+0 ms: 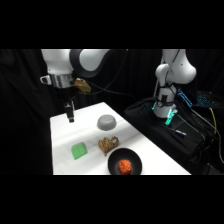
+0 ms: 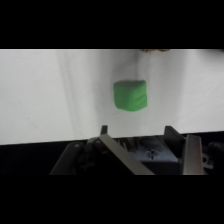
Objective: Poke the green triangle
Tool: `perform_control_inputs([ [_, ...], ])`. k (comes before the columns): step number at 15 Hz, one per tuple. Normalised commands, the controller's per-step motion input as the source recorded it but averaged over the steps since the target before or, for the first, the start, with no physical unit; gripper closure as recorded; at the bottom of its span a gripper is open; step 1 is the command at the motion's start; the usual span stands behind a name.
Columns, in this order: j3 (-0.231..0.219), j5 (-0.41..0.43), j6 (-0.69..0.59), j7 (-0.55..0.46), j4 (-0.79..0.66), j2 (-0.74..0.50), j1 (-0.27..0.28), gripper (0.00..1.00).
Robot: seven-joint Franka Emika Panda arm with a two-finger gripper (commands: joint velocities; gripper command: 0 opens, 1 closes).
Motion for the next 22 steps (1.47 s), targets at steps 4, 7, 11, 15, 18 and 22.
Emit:
perform_control_inputs([
  [4, 0.017, -0.02, -0.21, 0.03, 0.5, 0.33, -0.043, 0.83],
  [7, 0.043, -0.005, -0.1, 0.01, 0.29, 0.25, -0.025, 1.0],
  [11, 0.068, 0.027, 0.01, -0.03, 0.19, 0.23, -0.033, 0.95],
  [15, 0.107, 0.102, 0.1, -0.09, 0.2, 0.26, -0.058, 0.97],
  [18, 0.087, 0.098, 0.15, -0.1, 0.28, 0.3, -0.048, 0.97],
  [22, 0.074, 0.108, 0.11, -0.11, 0.36, 0.32, -0.074, 0.96],
])
